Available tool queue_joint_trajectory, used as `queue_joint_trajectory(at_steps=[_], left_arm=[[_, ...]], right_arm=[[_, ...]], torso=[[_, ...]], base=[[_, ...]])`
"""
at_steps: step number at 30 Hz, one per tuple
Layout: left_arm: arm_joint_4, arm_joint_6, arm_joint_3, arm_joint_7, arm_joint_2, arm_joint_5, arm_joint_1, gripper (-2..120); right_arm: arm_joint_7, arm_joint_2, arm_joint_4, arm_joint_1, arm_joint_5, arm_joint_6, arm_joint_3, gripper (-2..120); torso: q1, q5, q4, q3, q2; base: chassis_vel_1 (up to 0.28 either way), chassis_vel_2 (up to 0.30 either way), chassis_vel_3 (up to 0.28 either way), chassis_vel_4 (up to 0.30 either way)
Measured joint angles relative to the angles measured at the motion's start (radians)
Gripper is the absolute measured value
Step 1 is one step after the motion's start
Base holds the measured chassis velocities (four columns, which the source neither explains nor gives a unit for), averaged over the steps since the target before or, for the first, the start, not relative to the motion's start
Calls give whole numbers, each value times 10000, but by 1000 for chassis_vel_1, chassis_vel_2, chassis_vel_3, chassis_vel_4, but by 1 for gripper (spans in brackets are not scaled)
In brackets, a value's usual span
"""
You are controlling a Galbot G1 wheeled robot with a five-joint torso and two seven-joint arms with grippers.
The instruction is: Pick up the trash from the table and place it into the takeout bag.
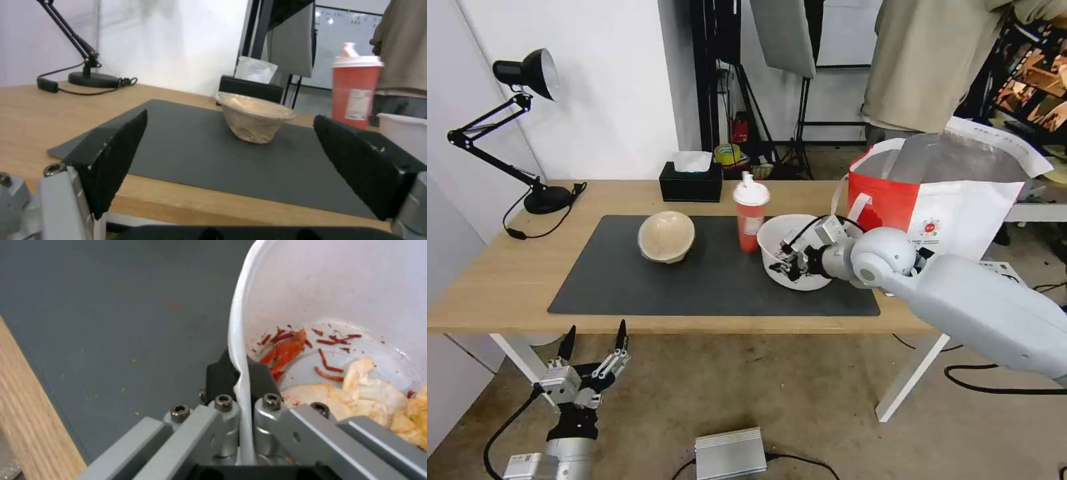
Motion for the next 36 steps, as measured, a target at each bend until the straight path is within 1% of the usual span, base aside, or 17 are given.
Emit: queue_joint_trajectory(at_steps=[11, 15, 16, 20, 31, 35, 36], left_arm=[[-320, 1, 3, 9, -102, 109, 160, 100], [-396, -23, 0, 13, -160, 182, 279, 100], [-396, -23, 0, 13, -160, 182, 279, 100], [-474, -90, -5, 14, -162, 191, 367, 100], [-556, -376, 64, 14, -161, 247, 646, 100], [-604, -437, 68, 18, -159, 259, 681, 100], [-604, -437, 68, 18, -159, 259, 681, 100]], right_arm=[[30, -114, 349, -371, -99, 0, 279, 0], [26, -368, 990, -602, -247, 0, 490, 0], [26, -368, 990, -602, -247, 0, 490, 0], [19, -685, 1809, -767, -425, 0, 706, 0], [-6, -1328, 2872, -970, -607, -1, 1047, 0], [-23, -1770, 3363, -1142, -612, -1, 1376, 0], [-23, -1770, 3363, -1142, -612, -1, 1376, 0]], torso=[[0, 1, 0, 0, -1], [0, 1, 0, 0, 0], [0, 1, 0, 0, 0], [0, 1, 0, 0, 0], [0, 1, 0, 0, 0], [0, 2, 0, 0, 0], [0, 2, 0, 0, 0]], base=[[0, 0, 0, 0], [0, 0, 0, 0], [0, 0, 0, 0], [0, 0, 0, 0], [0, 0, 0, 0], [0, 0, 0, 0], [0, 0, 0, 0]])
